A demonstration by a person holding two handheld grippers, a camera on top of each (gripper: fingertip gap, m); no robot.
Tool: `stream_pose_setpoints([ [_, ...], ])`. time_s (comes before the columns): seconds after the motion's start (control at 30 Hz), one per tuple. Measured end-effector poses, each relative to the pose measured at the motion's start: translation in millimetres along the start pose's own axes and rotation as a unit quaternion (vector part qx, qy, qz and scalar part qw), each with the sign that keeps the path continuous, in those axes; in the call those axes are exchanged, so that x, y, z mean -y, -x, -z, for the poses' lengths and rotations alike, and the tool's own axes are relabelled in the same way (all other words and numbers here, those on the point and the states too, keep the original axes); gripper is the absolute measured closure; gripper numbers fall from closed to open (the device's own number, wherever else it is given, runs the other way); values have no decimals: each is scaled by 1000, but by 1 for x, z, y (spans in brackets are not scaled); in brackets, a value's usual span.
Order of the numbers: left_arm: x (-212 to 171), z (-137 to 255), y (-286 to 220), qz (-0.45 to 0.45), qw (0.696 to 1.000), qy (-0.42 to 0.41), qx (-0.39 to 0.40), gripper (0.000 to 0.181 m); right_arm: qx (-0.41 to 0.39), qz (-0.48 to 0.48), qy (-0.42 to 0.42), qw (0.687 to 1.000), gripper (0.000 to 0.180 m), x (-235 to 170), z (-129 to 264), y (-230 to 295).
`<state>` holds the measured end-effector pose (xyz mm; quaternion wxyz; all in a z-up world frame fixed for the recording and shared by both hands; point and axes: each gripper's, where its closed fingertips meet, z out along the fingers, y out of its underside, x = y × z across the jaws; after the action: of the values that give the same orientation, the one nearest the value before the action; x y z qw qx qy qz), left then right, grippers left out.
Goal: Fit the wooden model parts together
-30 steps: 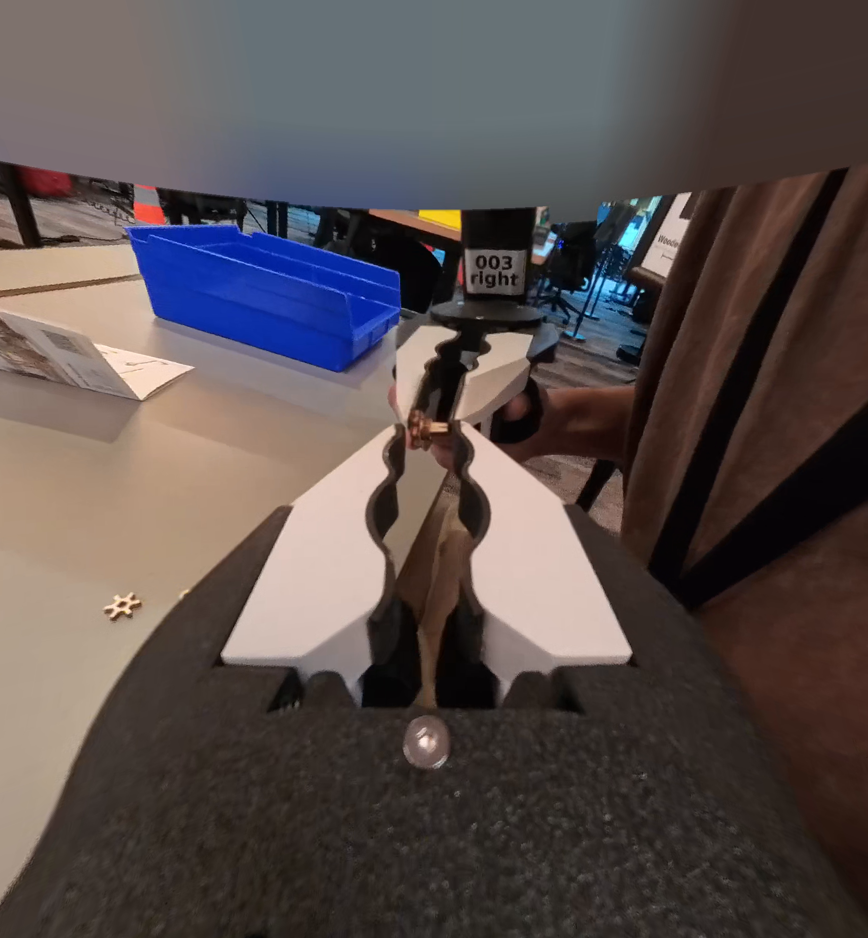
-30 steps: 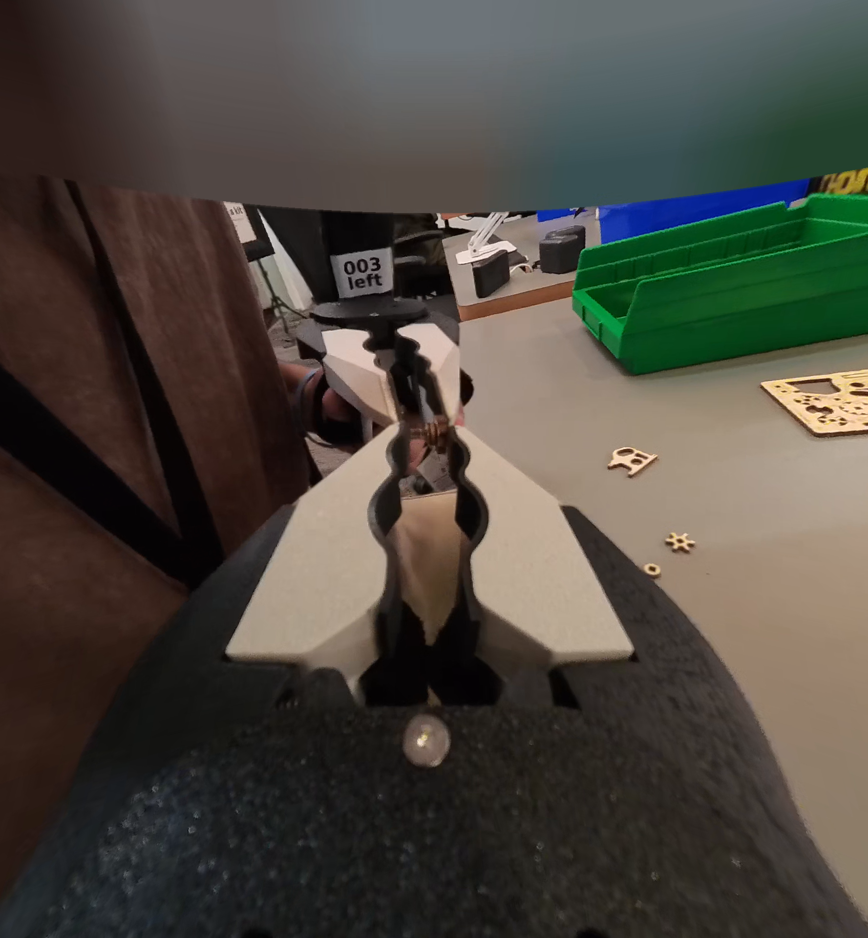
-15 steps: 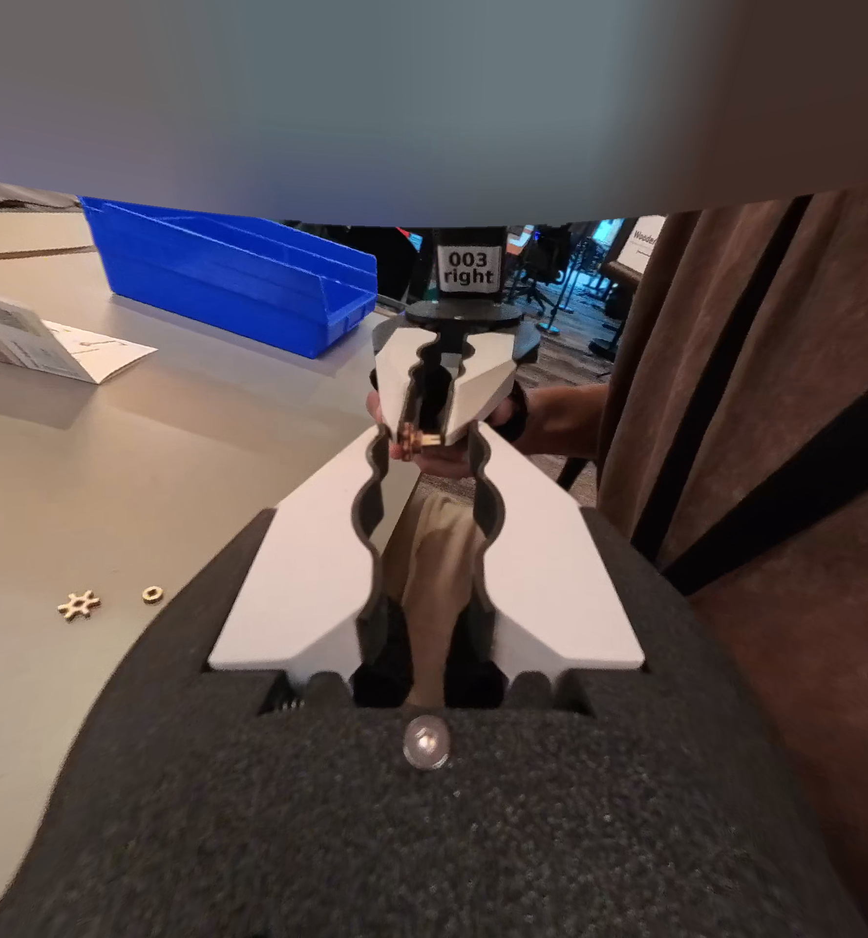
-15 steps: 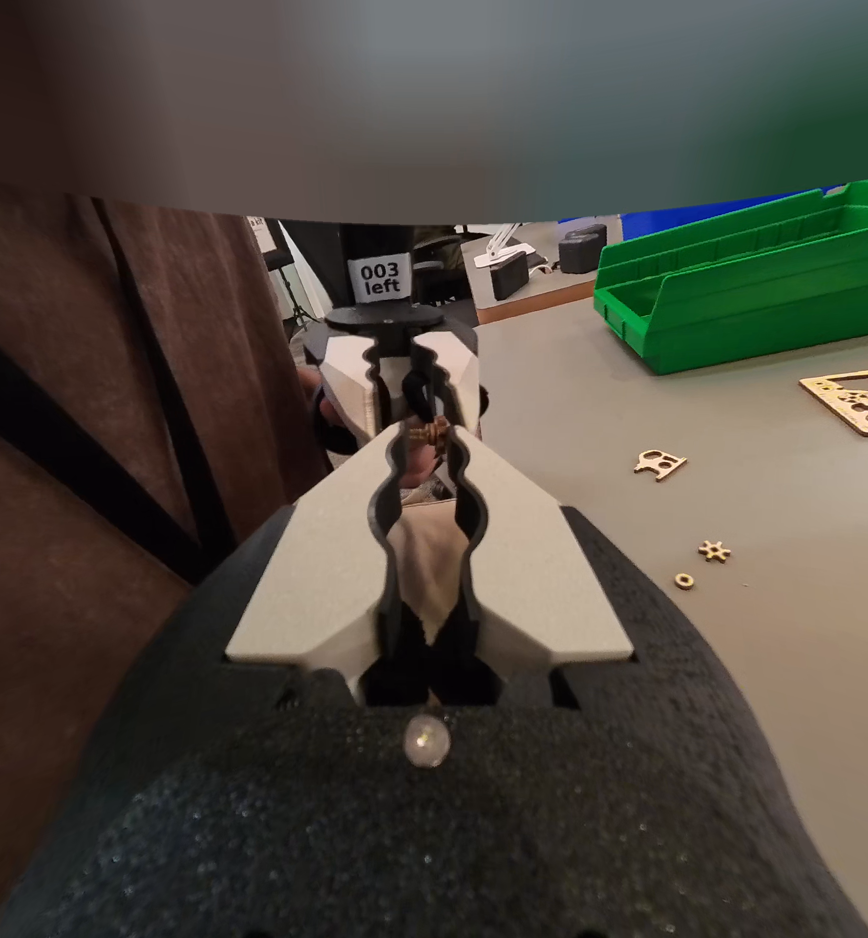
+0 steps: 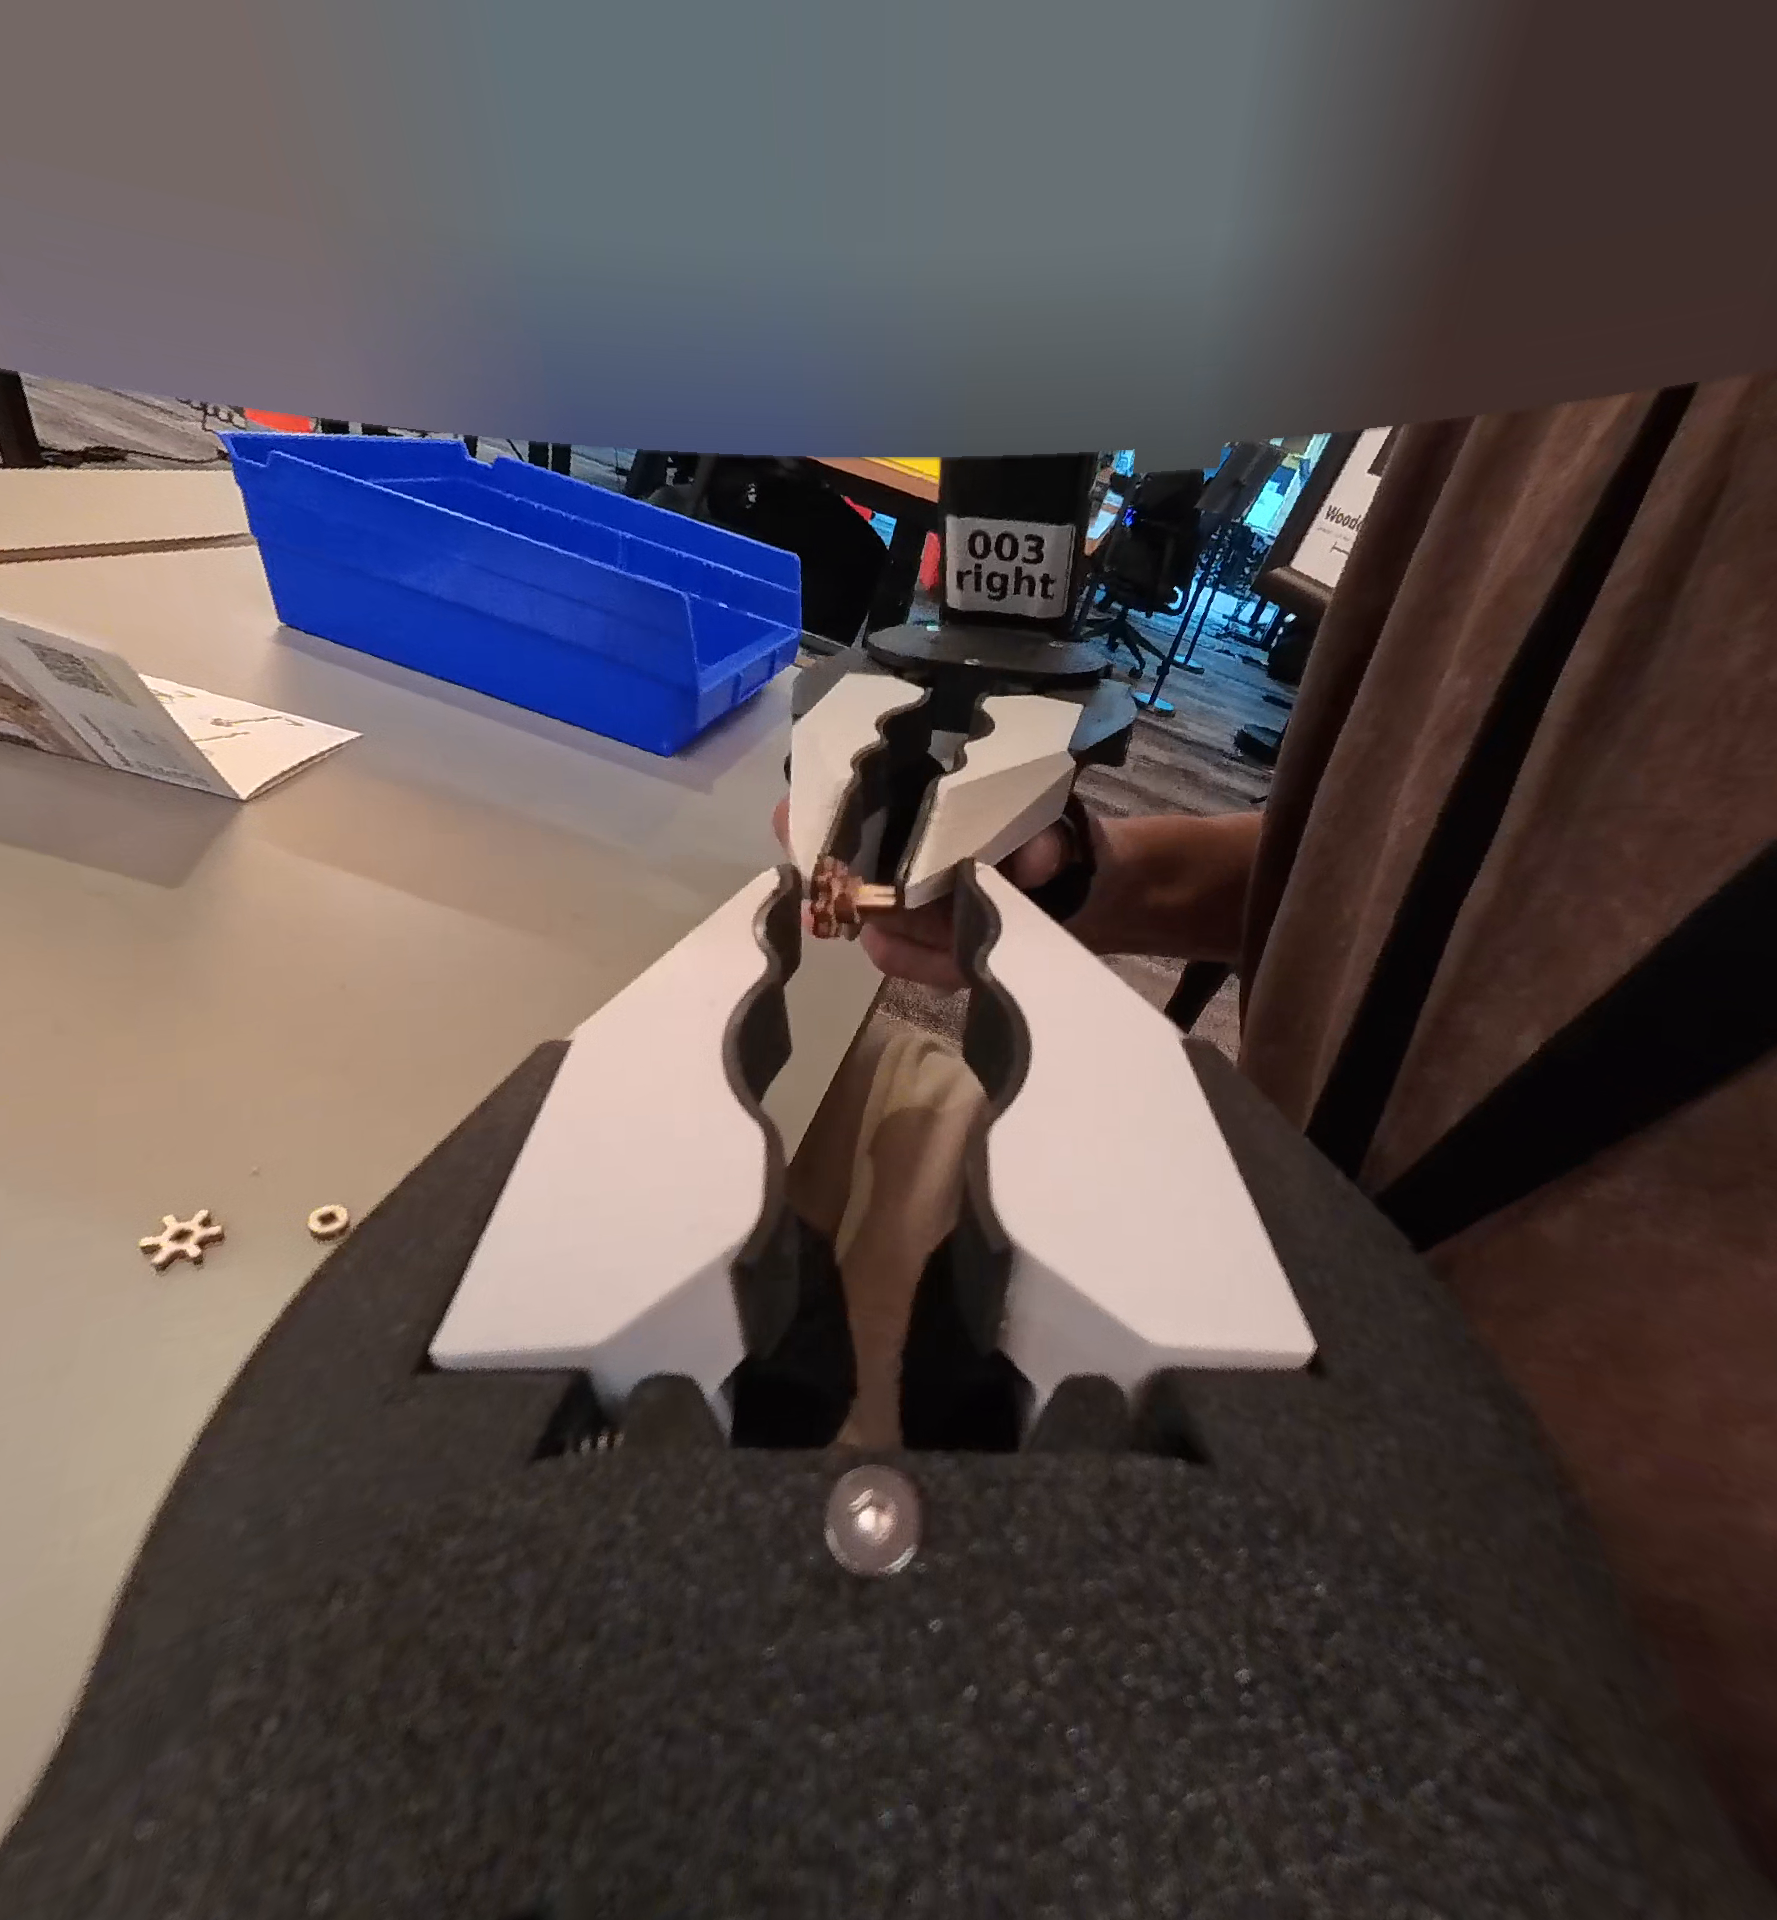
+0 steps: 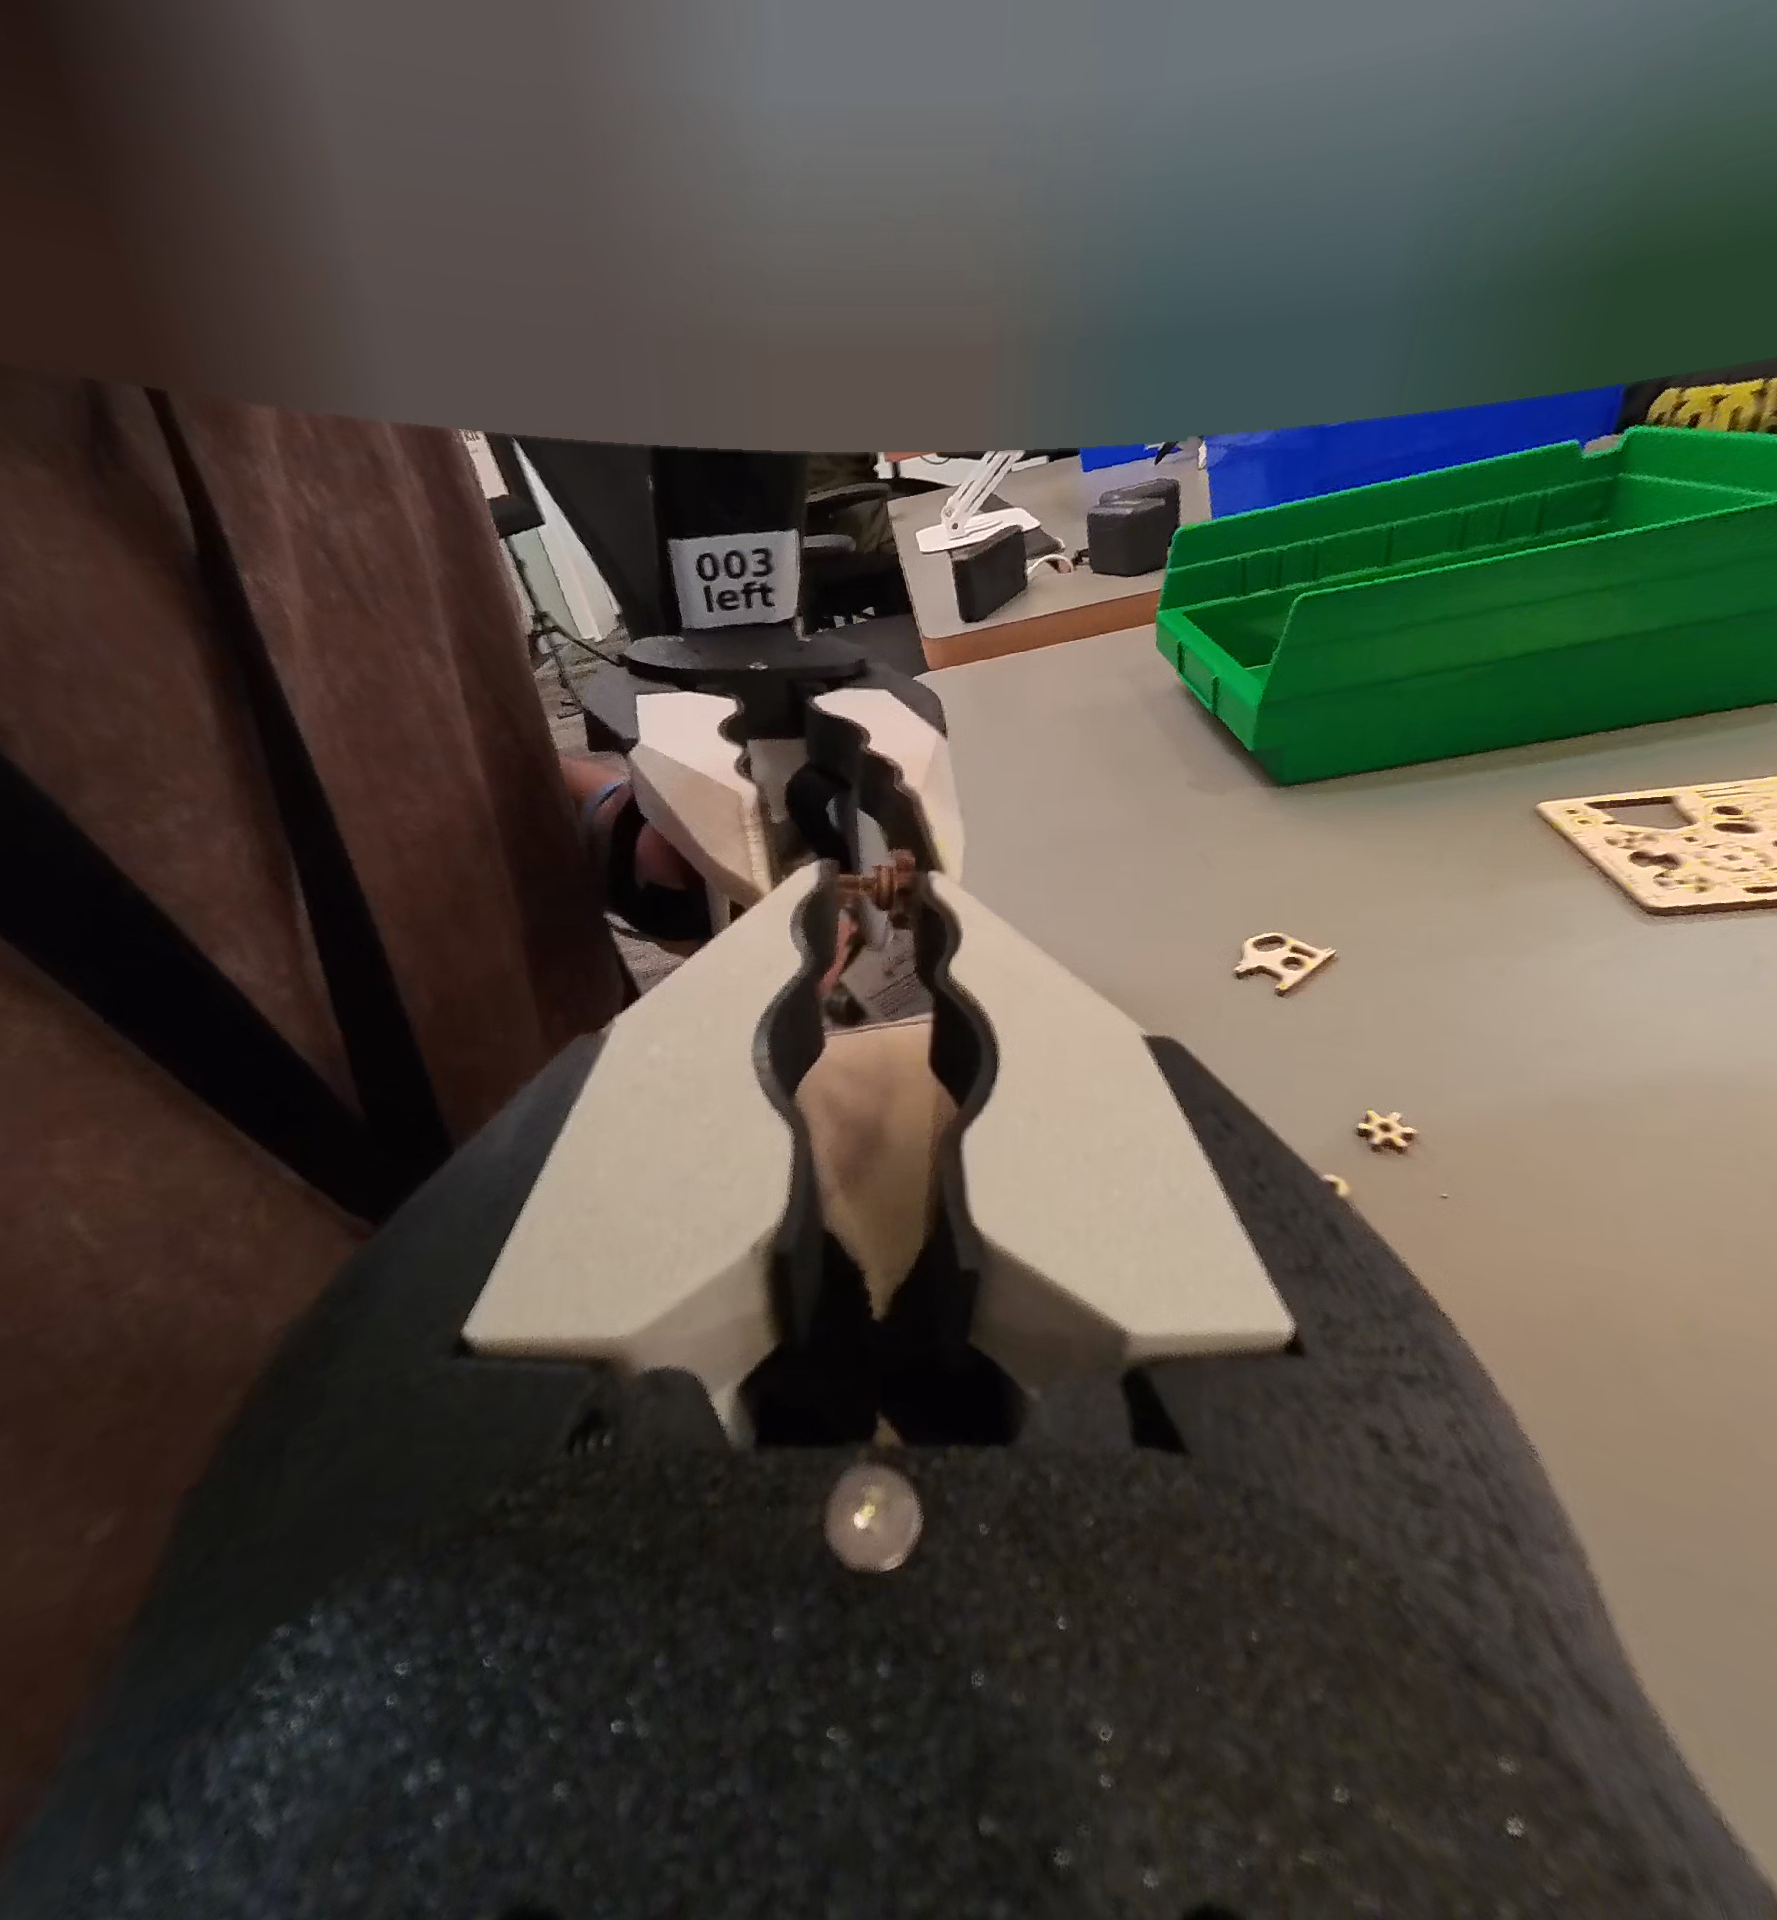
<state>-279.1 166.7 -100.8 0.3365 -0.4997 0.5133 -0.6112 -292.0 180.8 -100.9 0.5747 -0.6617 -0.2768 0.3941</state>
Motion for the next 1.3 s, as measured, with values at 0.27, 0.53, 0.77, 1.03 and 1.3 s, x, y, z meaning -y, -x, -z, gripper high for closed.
stream_pose_setpoints([
  [0.27, -1, -2, 8, -22, 999, 10, 45, 157, -33, 38, 13, 999, 166, -1, 5, -8],
  [0.53, -1, -1, 7, -32, 998, 11, 60, 158, -51, 50, 19, 997, 166, -1, 4, -10],
  [0.77, -3, 0, 7, -36, 997, 15, 62, 158, -56, 58, 26, 996, 166, -2, 3, -10],
  [1.03, -2, 1, 5, -38, 997, 11, 62, 159, -58, 61, 24, 996, 166, -1, 3, -10],
  [1.3, -2, 1, 4, -40, 997, 8, 61, 159, -54, 55, 20, 997, 166, 0, 3, -9],
])
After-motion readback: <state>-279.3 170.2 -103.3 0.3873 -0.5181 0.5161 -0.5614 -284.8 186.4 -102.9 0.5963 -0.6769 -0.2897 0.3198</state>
